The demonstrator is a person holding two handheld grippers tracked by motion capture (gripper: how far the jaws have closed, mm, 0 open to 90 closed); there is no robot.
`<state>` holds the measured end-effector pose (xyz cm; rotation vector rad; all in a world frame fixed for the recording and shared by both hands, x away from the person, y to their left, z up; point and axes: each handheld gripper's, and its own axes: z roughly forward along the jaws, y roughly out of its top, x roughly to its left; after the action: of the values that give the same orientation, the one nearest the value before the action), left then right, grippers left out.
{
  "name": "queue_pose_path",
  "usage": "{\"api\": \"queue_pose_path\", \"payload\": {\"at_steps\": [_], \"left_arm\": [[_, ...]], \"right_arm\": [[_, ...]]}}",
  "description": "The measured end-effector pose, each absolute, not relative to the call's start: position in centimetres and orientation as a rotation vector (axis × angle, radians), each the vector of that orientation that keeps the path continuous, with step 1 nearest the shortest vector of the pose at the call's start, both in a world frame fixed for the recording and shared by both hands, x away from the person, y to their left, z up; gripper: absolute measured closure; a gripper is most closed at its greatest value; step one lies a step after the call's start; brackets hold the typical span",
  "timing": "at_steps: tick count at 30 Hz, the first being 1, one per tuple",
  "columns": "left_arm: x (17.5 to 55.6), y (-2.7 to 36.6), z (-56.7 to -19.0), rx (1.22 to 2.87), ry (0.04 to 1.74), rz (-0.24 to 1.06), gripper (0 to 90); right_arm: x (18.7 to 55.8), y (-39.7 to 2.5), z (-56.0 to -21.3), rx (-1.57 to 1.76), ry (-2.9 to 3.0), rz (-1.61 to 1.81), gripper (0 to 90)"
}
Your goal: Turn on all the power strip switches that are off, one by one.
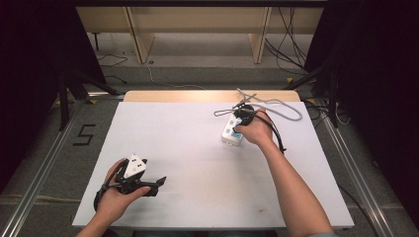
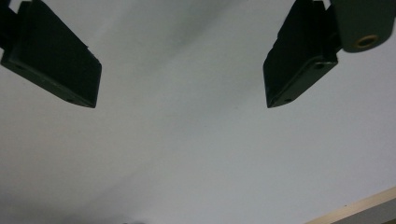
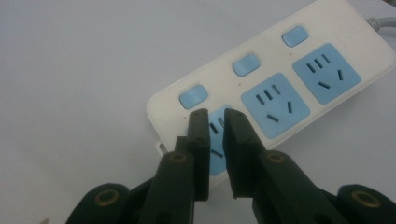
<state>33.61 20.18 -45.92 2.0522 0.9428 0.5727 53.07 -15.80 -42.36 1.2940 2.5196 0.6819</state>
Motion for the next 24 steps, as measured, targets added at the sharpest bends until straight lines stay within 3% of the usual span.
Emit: {"api": "queue_pose_path", "payload": {"at_steps": [24], "left_arm": [[33.7,20.1,-46.1,2.051,0.957,0.573,11.5]], "right_arm": [[47.3,-19.2,-42.4,1.247,2.444,0.861,53.3]]}}
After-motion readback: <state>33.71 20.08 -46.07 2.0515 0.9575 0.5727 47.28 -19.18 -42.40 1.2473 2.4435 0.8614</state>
